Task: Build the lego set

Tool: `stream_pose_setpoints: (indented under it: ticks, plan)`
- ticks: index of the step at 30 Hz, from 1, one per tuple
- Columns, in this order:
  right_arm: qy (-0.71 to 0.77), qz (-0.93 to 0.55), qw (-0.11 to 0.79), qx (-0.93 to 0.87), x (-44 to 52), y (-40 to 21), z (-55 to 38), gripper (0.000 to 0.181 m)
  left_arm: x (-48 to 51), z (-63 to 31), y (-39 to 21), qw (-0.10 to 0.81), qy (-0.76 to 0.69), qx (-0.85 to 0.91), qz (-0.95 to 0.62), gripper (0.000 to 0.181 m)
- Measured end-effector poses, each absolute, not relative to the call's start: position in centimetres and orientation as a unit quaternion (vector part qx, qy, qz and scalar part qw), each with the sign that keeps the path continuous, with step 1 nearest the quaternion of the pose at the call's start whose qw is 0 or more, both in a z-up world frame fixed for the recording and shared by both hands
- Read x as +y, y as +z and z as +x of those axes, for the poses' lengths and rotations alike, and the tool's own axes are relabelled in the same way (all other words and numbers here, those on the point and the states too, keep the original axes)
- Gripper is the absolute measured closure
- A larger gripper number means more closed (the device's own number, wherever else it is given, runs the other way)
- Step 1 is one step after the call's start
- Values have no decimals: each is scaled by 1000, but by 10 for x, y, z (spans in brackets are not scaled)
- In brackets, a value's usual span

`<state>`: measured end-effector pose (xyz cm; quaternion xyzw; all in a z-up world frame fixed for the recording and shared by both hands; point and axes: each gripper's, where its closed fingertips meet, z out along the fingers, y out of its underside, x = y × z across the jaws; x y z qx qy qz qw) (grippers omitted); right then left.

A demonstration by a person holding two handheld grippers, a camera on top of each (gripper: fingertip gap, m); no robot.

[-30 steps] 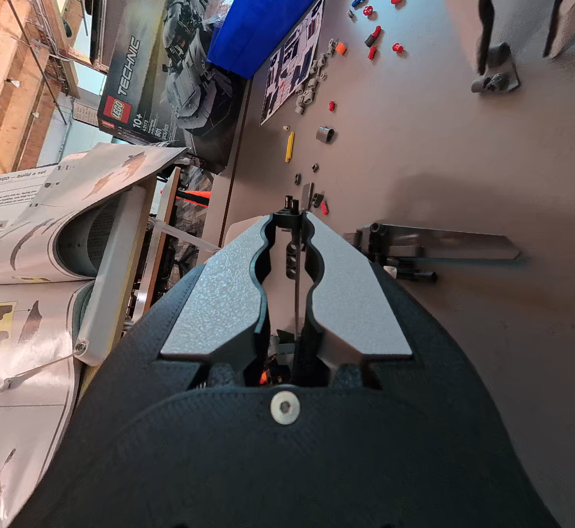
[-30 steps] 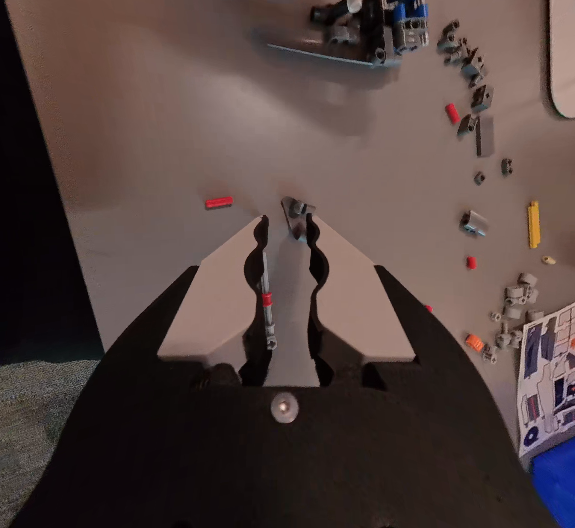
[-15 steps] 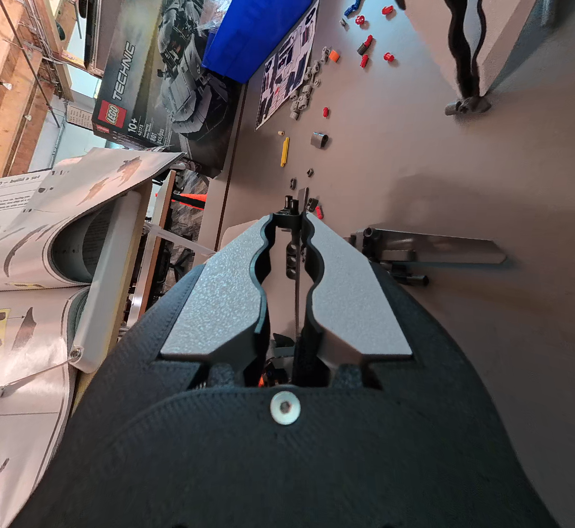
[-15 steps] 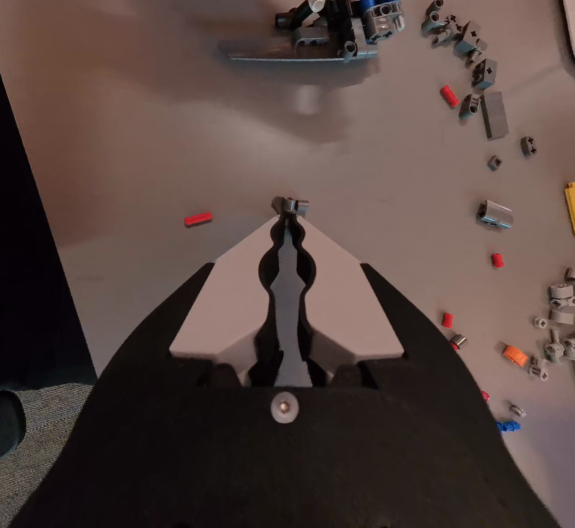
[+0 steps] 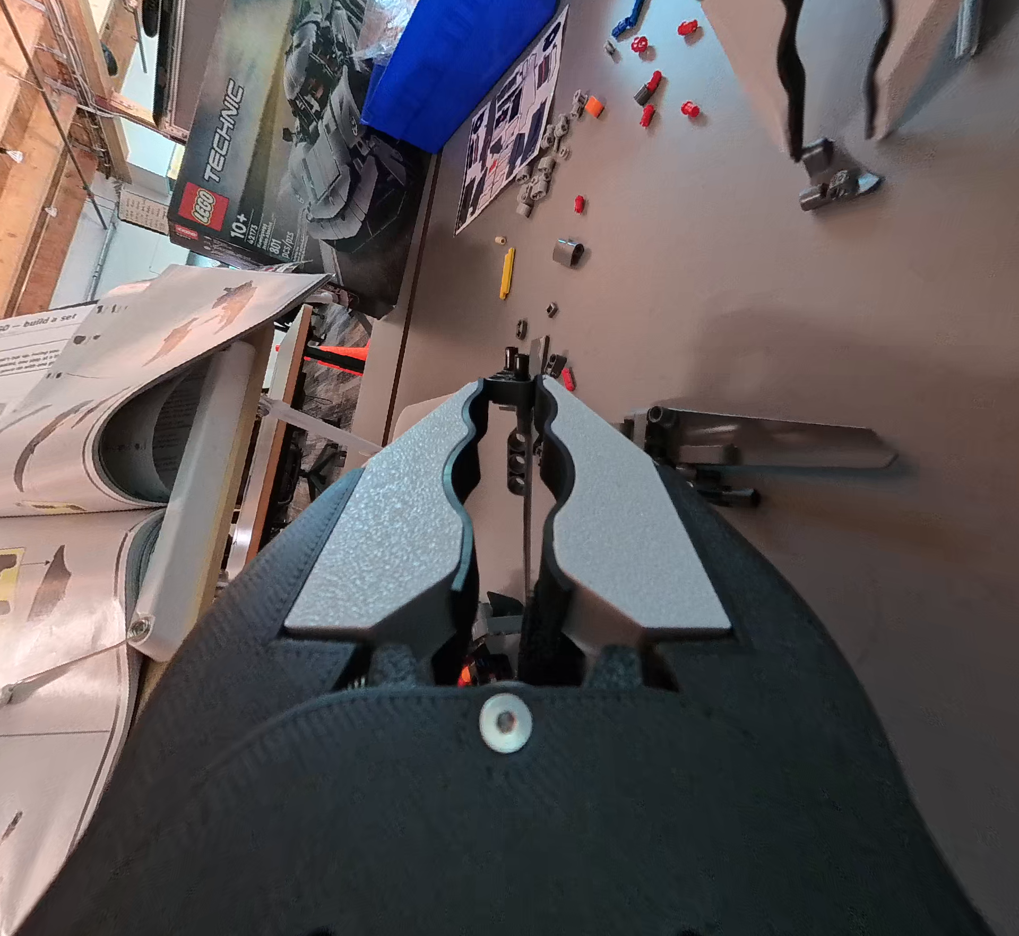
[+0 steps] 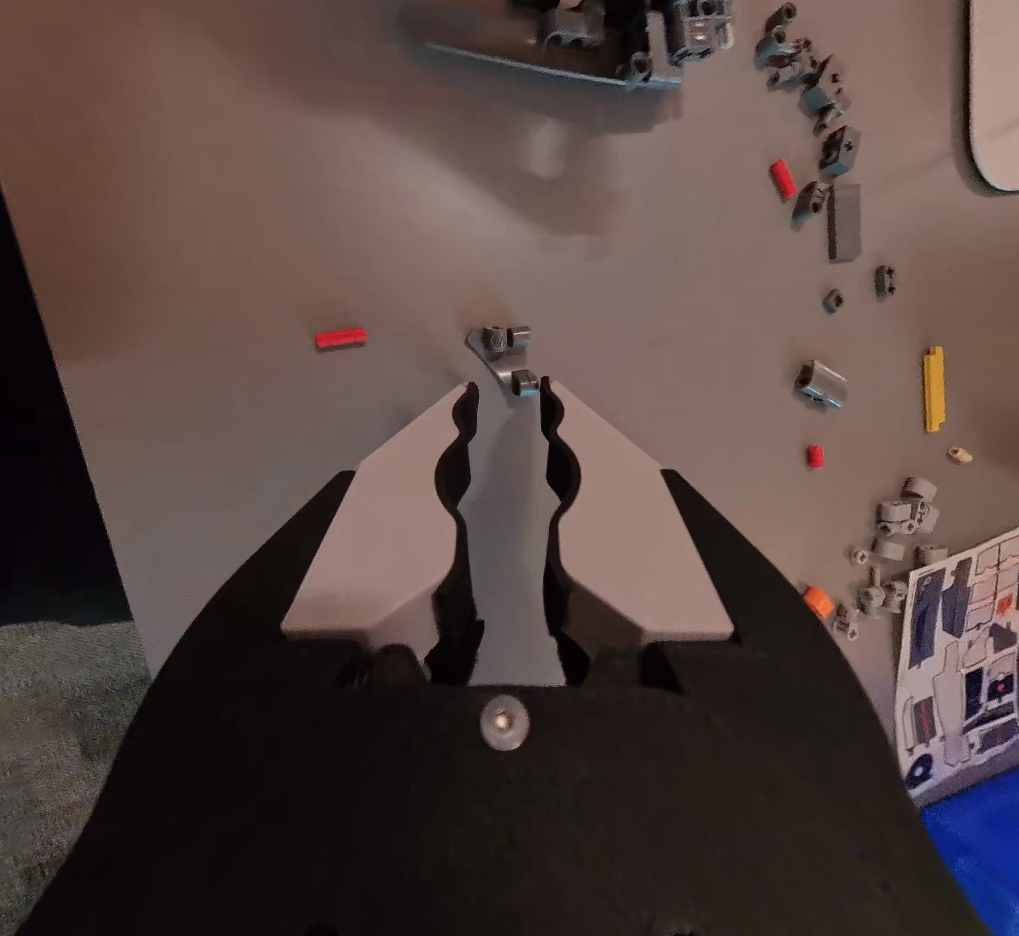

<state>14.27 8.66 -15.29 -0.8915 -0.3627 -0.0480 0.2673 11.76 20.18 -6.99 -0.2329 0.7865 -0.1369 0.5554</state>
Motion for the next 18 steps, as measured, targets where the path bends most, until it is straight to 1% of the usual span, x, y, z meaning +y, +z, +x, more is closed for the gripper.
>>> stream_pose_setpoints:
  ticks: [5, 11, 14, 18]
  plan:
    - [-59, -883, 249, -394, 90, -155, 145, 172, 201, 117, -71, 555, -133, 788, -230, 168]
    - [-45, -883, 240, -400, 90, -156, 144, 175, 200, 118, -72, 553, -134, 790, -228, 168]
    - [-5, -888, 254, -383, 89, -155, 141, 176, 198, 117, -72, 552, -137, 791, -227, 168]
    - [68, -889, 295, -343, 90, -147, 136, 177, 188, 117, -75, 546, -146, 797, -215, 168]
